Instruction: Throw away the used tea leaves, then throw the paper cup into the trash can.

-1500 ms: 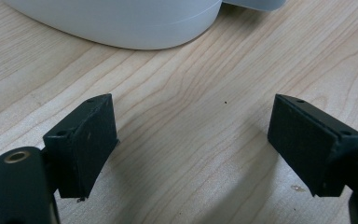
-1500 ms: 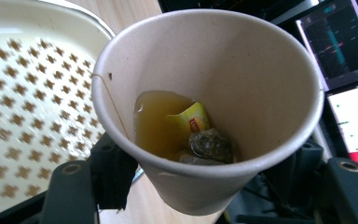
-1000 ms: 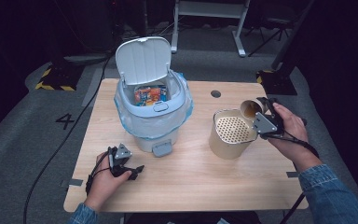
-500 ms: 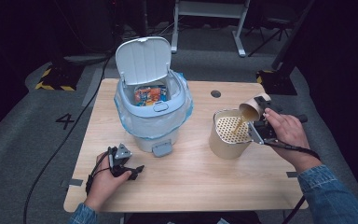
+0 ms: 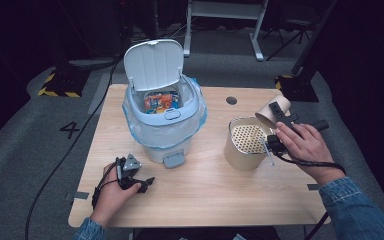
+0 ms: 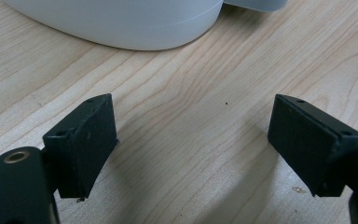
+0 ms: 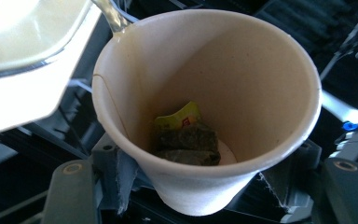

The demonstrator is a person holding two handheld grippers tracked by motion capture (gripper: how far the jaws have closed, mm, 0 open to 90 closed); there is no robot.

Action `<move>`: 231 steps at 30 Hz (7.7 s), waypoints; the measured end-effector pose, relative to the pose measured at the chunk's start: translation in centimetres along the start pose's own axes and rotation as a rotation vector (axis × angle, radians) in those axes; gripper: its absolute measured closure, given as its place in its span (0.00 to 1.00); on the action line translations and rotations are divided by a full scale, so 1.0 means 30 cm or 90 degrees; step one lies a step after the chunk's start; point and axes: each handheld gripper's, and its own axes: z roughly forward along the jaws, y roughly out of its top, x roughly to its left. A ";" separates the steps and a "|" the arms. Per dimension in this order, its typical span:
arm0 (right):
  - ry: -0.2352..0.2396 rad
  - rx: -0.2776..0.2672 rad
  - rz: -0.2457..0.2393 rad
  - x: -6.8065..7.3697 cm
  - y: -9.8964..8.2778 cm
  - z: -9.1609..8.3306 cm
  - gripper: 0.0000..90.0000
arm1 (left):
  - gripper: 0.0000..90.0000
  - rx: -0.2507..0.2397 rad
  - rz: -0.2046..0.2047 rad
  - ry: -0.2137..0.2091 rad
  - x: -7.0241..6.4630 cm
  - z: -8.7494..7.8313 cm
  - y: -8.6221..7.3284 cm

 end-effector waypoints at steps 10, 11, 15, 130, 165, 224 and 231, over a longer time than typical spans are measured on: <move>-0.057 0.032 -0.163 0.008 0.033 -0.012 0.39 | 0.18 0.000 0.000 0.000 0.000 0.000 0.000; -0.069 0.044 -0.181 0.009 0.039 -0.017 0.39 | 0.18 0.000 0.000 0.000 0.000 0.000 0.000; -0.085 0.053 -0.203 0.002 0.044 -0.021 0.39 | 0.17 0.000 0.003 0.001 0.002 0.000 0.001; 0.522 -0.537 1.049 -0.635 0.148 0.367 0.35 | 0.17 0.001 0.008 -0.005 0.009 0.001 0.002; 0.552 -0.500 1.026 -0.664 0.335 0.394 0.18 | 0.17 0.001 0.007 -0.007 0.011 0.004 0.006; 0.510 -0.302 1.097 -0.143 -0.332 0.015 0.29 | 0.18 0.003 -0.001 0.011 0.022 0.002 0.006; 0.524 -0.264 1.099 0.013 -0.335 -0.060 0.30 | 0.18 0.001 -0.006 0.009 0.021 0.003 0.006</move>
